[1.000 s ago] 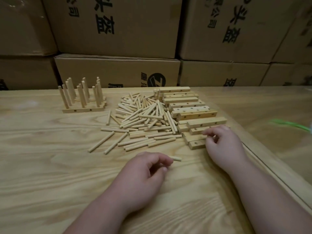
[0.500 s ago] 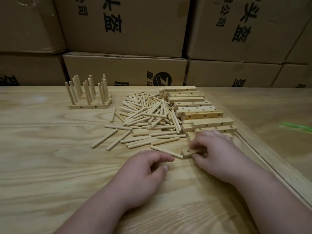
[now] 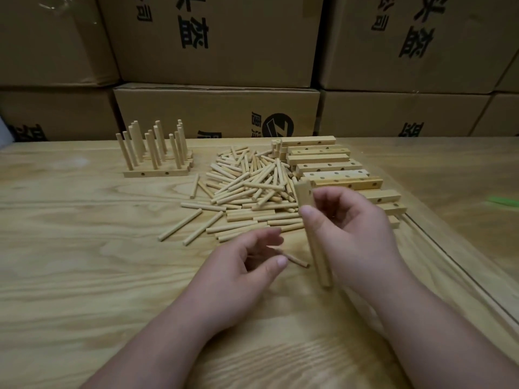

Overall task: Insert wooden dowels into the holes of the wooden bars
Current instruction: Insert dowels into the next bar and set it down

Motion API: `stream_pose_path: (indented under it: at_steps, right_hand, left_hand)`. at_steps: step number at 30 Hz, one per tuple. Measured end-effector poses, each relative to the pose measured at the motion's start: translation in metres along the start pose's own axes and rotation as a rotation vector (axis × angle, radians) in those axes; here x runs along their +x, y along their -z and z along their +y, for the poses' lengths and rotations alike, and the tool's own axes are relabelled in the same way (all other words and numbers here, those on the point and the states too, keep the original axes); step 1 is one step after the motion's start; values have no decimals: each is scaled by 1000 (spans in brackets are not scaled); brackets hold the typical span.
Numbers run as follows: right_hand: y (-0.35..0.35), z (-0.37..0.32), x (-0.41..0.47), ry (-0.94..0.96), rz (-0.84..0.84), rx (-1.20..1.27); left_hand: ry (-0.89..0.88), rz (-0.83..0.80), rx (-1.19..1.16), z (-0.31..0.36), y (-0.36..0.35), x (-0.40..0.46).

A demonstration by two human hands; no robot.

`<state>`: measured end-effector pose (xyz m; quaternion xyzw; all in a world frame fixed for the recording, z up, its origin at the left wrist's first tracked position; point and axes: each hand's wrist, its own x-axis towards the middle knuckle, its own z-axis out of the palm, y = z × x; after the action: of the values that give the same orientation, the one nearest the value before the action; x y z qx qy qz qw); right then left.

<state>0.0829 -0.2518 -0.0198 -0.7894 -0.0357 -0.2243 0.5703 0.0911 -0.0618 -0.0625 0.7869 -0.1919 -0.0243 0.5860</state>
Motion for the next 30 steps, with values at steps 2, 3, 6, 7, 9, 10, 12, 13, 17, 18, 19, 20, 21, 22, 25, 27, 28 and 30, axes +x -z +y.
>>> stream_pose_path:
  at_steps: [2, 3, 6, 7, 9, 10, 12, 13, 17, 18, 19, 20, 21, 22, 25, 27, 28, 30]
  right_hand:
    - [-15, -2, -5, -18, -12, 149]
    - [-21, -2, -7, -29, -30, 183]
    - [-33, 5, -8, -71, -79, 183]
    - [-36, 8, -8, -82, -96, 179]
    - [-39, 11, -8, -72, -122, 173]
    - [-40, 13, -8, -51, -124, 155]
    - [-41, 15, -9, -6, -118, 106]
    - [-39, 16, -9, 8, -123, 72]
    - [-28, 26, -7, 38, -240, -333]
    - [-26, 27, -7, 17, -295, -445]
    - [-25, 28, -7, -2, -345, -529]
    - [-26, 27, -7, -9, -376, -586]
    - [-27, 26, -6, -1, -388, -628]
    - [-28, 25, -5, 16, -388, -658]
    - [-30, 25, -2, 34, -369, -681]
    - [-30, 28, -1, 26, -340, -647]
    - [-30, 29, -1, 17, -309, -609]
    - [-31, 29, -1, -12, -235, -491]
  left_hand:
    - [16, 20, -106, -1, 1, 2]
    - [28, 27, -159, -1, 2, 2]
    - [15, 36, -190, -2, 2, 4]
    - [10, 42, -197, -2, 2, 4]
    - [20, 72, -258, -1, 1, 6]
    - [40, 97, -305, -1, 1, 6]
    - [83, 166, -392, -1, 3, 9]
    - [101, 197, -448, 0, 5, 10]
    - [209, 290, -750, 4, 13, 16]
    - [229, 309, -824, 5, 16, 16]
    - [241, 316, -879, 6, 19, 16]
    - [253, 316, -911, 6, 21, 16]
    - [265, 313, -924, 6, 23, 15]
    - [274, 313, -929, 6, 24, 15]
    - [262, 333, -885, 5, 22, 16]
    - [242, 325, -830, 4, 20, 16]
    - [232, 317, -809, 4, 20, 16]
    - [208, 296, -787, 2, 21, 15]
